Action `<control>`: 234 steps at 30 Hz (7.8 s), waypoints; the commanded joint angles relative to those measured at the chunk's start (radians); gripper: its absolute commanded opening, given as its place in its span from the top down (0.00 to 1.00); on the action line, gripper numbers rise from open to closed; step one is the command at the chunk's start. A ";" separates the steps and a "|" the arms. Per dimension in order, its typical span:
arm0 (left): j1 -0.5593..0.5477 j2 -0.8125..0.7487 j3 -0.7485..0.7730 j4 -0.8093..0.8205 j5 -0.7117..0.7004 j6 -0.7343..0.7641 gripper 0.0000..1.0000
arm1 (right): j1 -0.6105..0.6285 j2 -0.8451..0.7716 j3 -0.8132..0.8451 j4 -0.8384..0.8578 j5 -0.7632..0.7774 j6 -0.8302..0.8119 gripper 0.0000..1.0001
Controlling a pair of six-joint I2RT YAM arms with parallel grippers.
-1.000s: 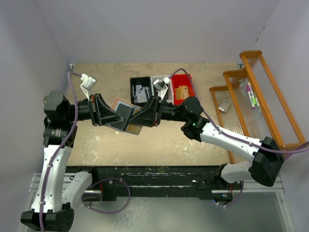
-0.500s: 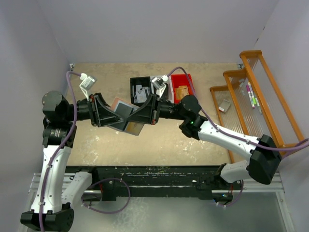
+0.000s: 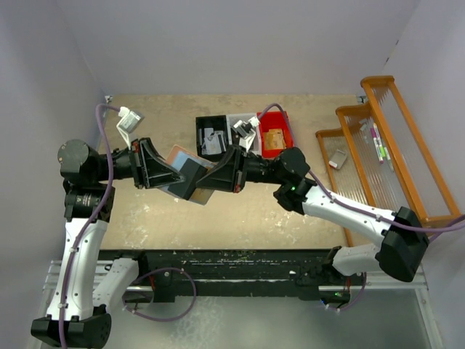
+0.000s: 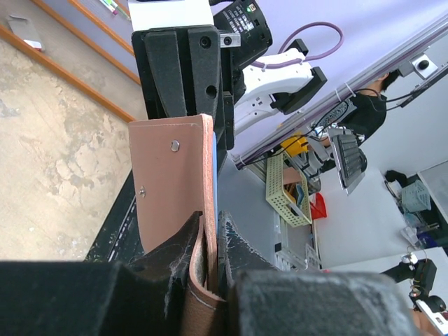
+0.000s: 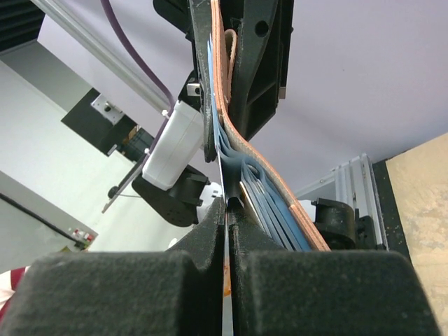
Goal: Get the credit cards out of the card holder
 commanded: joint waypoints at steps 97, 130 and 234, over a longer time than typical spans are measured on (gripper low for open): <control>-0.001 0.009 0.289 -0.807 -0.073 0.852 0.95 | -0.448 0.800 0.978 -1.257 0.658 -0.847 0.46; -0.001 0.045 0.243 -0.973 0.019 1.071 0.94 | 0.004 0.117 0.578 -0.821 -0.237 -0.705 0.19; -0.001 -0.130 -0.047 0.120 -0.143 0.075 0.27 | 0.019 -0.141 0.028 0.101 0.387 -0.131 1.00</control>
